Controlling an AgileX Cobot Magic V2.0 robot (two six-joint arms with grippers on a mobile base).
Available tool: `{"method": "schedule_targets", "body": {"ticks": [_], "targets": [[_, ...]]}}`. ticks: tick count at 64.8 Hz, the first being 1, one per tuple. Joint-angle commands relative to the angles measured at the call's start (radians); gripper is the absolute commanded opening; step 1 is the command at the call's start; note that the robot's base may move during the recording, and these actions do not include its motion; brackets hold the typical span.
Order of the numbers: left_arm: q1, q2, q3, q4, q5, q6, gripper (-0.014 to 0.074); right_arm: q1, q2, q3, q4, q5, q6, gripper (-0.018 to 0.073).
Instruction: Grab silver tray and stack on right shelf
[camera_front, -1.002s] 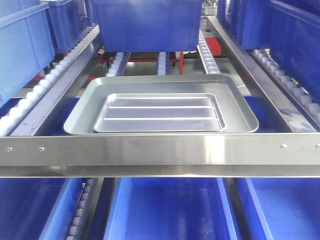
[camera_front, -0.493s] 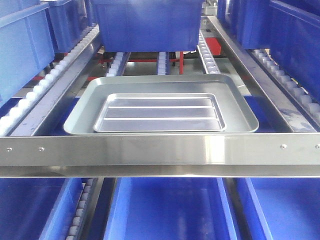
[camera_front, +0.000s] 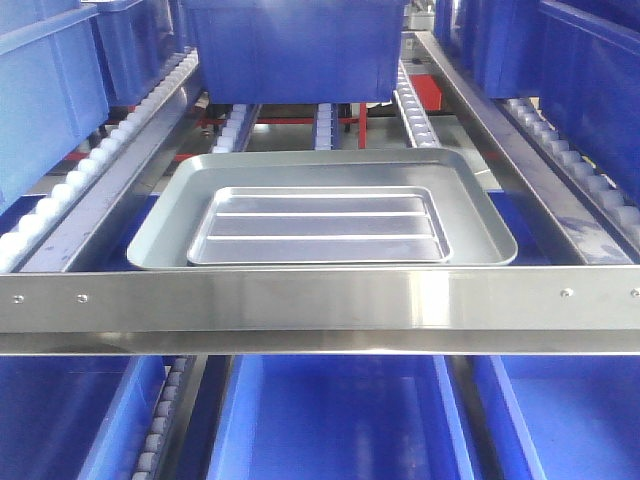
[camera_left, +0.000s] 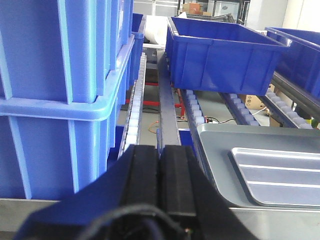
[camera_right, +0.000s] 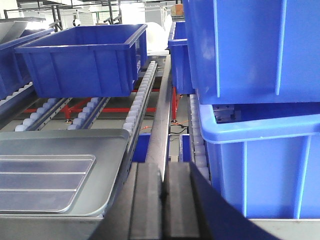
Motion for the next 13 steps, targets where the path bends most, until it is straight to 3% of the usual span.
{"method": "schedule_targets", "body": {"ticks": [1,13], "targets": [[0.002,-0.013,0.024,-0.009,-0.091,0.001,-0.0099,-0.006,-0.017,-0.001,0.000,-0.087,-0.010,0.0052],[0.002,-0.013,0.024,-0.009,-0.091,0.001,-0.0099,-0.006,-0.017,-0.001,0.000,-0.087,-0.010,0.0052]]}}
